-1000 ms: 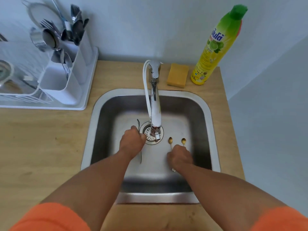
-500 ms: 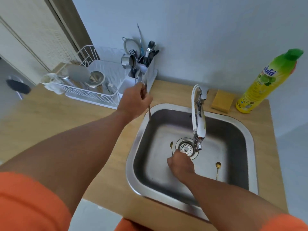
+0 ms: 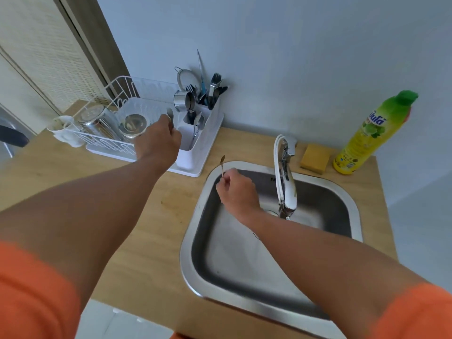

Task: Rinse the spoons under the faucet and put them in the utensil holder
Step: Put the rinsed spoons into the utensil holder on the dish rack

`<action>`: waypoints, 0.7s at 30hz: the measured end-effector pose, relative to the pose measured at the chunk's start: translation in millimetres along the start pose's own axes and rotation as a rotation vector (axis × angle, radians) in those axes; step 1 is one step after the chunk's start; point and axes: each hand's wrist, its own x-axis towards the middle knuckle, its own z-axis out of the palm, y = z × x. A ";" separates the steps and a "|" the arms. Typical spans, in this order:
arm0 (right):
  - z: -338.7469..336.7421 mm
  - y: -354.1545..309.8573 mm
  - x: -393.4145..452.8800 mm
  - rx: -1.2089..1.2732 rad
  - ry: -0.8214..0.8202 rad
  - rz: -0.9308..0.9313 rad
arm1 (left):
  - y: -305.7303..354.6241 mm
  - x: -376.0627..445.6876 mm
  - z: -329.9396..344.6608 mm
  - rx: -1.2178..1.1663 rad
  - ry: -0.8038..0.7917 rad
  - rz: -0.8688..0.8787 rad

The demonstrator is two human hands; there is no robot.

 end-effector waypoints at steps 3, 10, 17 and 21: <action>-13.1 -28.2 27.6 0.119 0.099 -0.095 | 0.3 -4.8 8.0 0.029 -0.070 -0.061; -22.7 -81.0 88.1 0.211 0.192 -0.186 | 0.2 -20.5 16.0 -0.047 -0.149 -0.161; -3.6 -99.0 105.3 0.144 0.075 -0.157 | -10.6 -38.3 23.2 -0.177 -0.156 -0.261; 11.6 -94.1 100.2 0.068 0.016 -0.122 | -24.6 -49.2 29.0 -0.173 -0.185 -0.283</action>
